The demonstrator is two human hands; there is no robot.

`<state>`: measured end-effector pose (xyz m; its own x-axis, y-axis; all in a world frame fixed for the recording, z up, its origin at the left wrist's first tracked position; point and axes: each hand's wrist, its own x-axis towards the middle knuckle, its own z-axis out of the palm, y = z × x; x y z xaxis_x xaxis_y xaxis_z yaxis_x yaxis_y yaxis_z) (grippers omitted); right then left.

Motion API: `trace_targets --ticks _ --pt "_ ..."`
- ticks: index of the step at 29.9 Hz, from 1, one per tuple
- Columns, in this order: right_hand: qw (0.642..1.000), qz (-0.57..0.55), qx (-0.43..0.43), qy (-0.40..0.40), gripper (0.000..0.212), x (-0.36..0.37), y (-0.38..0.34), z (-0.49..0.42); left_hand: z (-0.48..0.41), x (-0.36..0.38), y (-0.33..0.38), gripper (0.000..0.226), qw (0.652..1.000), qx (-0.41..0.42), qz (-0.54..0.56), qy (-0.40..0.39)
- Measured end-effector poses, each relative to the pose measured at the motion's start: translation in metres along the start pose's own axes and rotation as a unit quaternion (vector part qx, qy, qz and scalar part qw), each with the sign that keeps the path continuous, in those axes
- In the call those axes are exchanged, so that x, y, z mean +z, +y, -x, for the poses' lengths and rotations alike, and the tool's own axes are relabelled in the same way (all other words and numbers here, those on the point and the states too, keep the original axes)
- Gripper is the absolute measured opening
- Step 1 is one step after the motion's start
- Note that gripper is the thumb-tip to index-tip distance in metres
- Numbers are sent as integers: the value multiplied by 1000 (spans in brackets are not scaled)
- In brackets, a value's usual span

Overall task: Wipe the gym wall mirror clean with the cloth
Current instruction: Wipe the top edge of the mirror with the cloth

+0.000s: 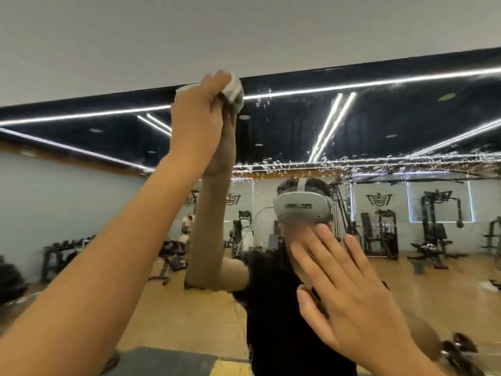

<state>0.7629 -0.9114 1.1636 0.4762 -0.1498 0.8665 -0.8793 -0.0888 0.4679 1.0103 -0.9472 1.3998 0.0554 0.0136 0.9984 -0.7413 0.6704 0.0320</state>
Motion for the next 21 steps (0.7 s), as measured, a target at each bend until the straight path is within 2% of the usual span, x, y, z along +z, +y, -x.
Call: trace_targets --ticks 3,7,9,11,14,19,21 --pt "1000 -2 0 -1 71 0 1 0 8 4 13 35 1000 -9 0 2" --pt "1000 -4 1 5 69 0 0 0 43 8 21 37 998 53 38 -15" --pt "1000 -4 -1 8 69 0 1 0 45 3 17 39 997 56 48 -36" --pt "1000 -1 1 6 68 0 1 -1 37 -4 13 39 996 39 63 -54" --pt "1000 -5 5 1 67 -2 0 -1 17 -19 -5 43 999 18 5 -35" --pt "1000 -14 8 -2 68 -3 -1 -2 -2 -40 -58 36 991 -126 10 50" --pt "1000 -14 9 -4 68 -3 0 -1 -3 -40 -69 38 987 -142 -25 65"
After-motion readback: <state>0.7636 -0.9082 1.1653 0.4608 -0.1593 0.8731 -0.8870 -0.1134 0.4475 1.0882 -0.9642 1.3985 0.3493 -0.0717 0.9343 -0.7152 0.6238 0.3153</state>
